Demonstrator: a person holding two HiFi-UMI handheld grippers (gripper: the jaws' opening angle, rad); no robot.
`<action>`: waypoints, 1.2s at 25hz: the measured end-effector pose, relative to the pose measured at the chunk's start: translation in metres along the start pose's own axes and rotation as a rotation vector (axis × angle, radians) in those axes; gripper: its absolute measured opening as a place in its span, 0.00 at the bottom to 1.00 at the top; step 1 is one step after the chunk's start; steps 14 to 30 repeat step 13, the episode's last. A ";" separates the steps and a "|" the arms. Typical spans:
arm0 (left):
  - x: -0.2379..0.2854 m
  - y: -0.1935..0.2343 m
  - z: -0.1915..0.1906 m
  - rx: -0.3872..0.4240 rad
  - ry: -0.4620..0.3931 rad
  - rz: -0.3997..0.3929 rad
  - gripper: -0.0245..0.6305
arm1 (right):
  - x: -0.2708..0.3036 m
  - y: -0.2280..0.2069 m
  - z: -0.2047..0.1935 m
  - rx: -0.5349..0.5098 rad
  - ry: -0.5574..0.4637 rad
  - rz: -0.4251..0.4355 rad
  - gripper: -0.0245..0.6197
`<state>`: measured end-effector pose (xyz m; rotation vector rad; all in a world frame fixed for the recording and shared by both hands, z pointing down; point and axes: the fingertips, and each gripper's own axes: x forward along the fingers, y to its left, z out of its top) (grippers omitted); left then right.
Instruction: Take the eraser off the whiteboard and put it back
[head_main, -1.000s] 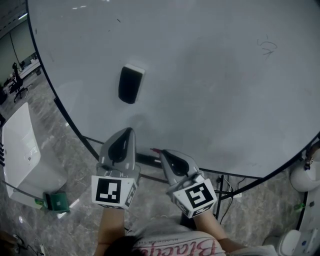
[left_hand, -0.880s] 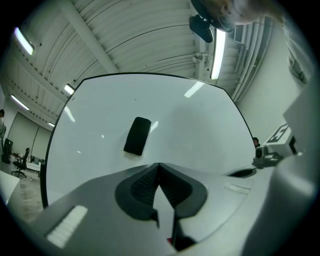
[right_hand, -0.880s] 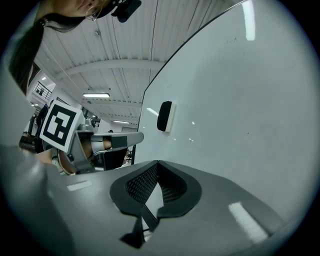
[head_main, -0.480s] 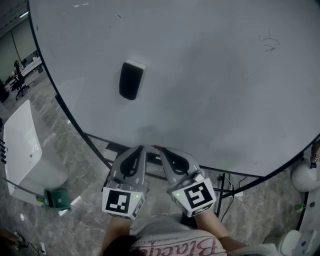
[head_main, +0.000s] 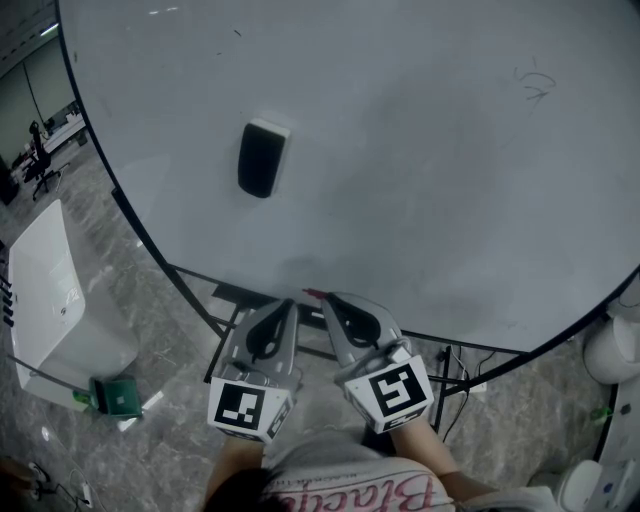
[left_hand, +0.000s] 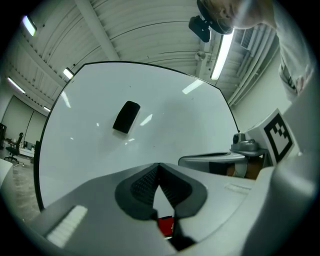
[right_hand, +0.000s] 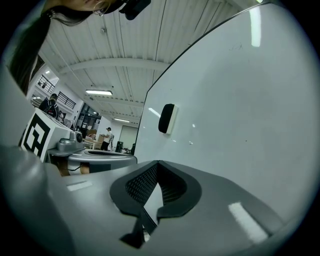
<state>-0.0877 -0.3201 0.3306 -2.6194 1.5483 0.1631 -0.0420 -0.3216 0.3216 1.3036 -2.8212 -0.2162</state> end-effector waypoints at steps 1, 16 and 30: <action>0.000 0.000 0.001 0.000 -0.002 0.000 0.04 | 0.000 -0.001 0.000 -0.001 0.000 -0.001 0.04; 0.001 -0.002 0.005 0.022 -0.005 0.005 0.04 | -0.002 -0.001 0.000 0.002 0.001 0.011 0.04; 0.001 -0.002 0.005 0.022 -0.005 0.005 0.04 | -0.002 -0.001 0.000 0.002 0.001 0.011 0.04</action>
